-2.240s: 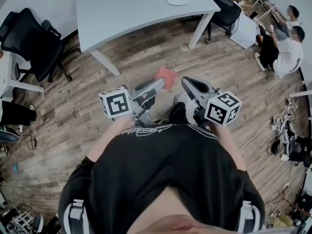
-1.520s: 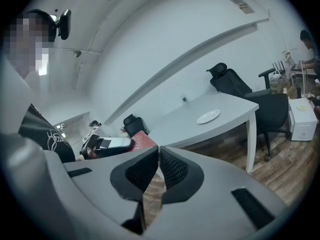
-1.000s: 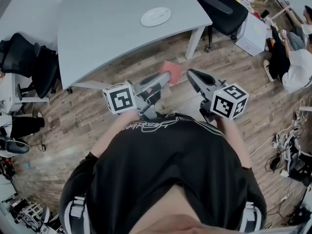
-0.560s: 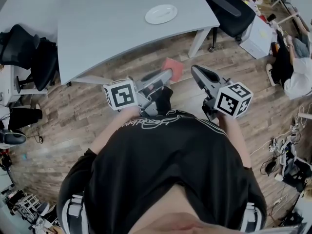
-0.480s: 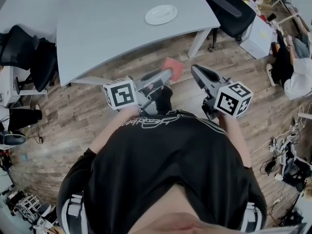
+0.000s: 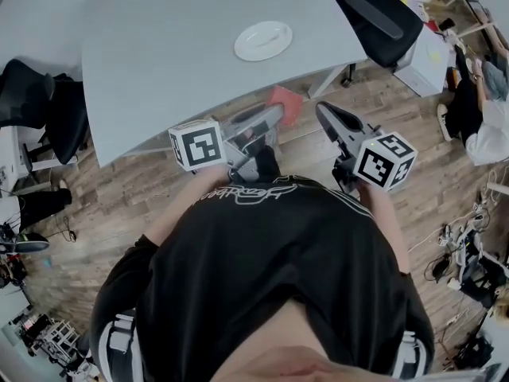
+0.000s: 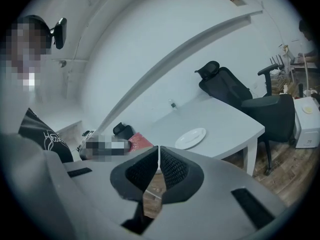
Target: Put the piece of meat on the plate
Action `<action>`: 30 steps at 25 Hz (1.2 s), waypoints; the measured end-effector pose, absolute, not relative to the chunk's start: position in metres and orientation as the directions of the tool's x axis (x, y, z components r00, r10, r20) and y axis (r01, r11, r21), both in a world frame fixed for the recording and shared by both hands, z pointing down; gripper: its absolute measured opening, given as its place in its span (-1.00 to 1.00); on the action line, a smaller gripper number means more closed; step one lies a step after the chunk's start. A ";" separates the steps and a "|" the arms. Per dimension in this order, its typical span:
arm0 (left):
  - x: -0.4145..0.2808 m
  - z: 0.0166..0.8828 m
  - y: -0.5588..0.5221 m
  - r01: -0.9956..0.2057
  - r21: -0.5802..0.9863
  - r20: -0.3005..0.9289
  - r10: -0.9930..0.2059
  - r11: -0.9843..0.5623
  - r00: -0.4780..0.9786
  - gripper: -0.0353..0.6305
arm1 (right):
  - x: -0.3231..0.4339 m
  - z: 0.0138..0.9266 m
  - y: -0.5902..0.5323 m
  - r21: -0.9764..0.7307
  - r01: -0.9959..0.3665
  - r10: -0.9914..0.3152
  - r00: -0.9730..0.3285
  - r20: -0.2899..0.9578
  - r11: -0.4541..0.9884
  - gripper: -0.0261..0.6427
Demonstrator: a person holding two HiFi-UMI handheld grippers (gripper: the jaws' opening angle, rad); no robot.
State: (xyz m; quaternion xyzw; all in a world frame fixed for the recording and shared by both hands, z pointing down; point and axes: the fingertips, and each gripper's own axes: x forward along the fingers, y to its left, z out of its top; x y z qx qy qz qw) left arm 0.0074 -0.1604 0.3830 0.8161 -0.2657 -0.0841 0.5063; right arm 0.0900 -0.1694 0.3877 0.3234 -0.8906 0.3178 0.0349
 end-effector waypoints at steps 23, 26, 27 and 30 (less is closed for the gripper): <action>-0.032 0.394 -0.315 -0.367 0.864 0.181 -0.468 -0.344 0.865 -0.62 | 0.055 0.398 -0.313 -0.573 -0.639 -0.585 -0.749 0.311 0.513 -0.88; -0.038 0.401 -0.325 -0.388 0.859 0.206 -0.467 -0.334 0.860 -0.62 | 0.050 0.403 -0.323 -0.580 -0.641 -0.587 -0.746 0.315 0.503 -0.88; -0.040 0.403 -0.329 -0.393 0.857 0.213 -0.466 -0.333 0.859 -0.62 | 0.049 0.405 -0.326 -0.583 -0.640 -0.587 -0.746 0.315 0.500 -0.88; -0.040 0.409 -0.338 -0.402 0.853 0.227 -0.458 -0.331 0.859 -0.62 | 0.047 0.411 -0.333 -0.593 -0.640 -0.587 -0.744 0.319 0.489 -0.88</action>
